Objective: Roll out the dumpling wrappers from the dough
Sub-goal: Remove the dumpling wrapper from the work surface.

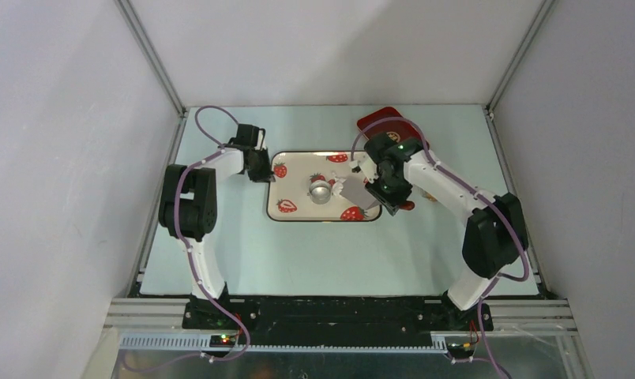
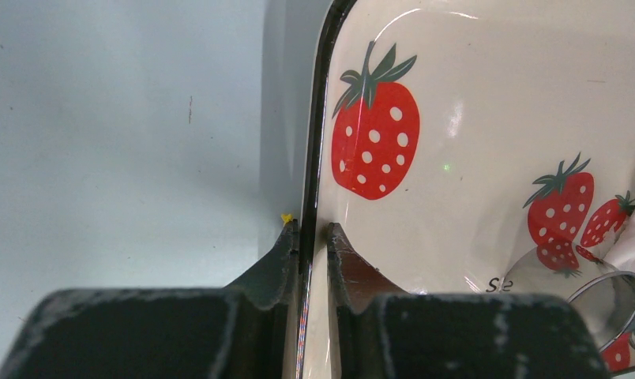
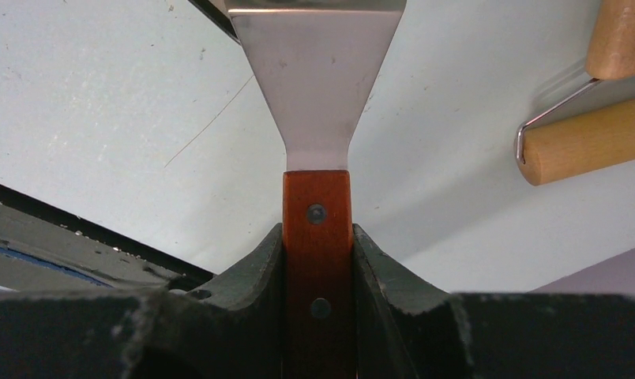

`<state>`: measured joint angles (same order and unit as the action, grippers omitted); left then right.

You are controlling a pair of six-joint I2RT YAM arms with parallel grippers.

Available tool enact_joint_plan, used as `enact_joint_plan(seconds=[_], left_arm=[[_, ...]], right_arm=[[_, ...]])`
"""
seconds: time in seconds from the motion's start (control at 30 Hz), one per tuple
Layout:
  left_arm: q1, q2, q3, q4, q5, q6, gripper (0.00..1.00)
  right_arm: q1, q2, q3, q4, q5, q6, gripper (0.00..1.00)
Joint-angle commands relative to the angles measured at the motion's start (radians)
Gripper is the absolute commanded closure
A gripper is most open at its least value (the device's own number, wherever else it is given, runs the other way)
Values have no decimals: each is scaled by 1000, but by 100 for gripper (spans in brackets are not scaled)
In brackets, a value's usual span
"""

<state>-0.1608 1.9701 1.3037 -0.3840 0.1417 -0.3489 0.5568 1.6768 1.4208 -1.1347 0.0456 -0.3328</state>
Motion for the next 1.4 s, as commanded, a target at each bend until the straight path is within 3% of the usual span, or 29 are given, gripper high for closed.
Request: enact_joint_plan(seconds=[0.0,0.57,0.97,1.13,1.37], left_arm=[[-31,1,-23,-36,-10,9,100],[-31,3,-22,-36,-5,8,100],[-31,2,-21,-36,-4,9,100],[-32,5,-19,-35,-3,8,100],[-33,5,-19,-36,-5,10,100]], right_arm=[[-3,43,91,6,60,36,100],[21,180,214,-2,156,27,100],[45,219,515,41,110,3,100],[41,237,628,44,16,-6,100],[29,342,752,-4,-313,16,100]])
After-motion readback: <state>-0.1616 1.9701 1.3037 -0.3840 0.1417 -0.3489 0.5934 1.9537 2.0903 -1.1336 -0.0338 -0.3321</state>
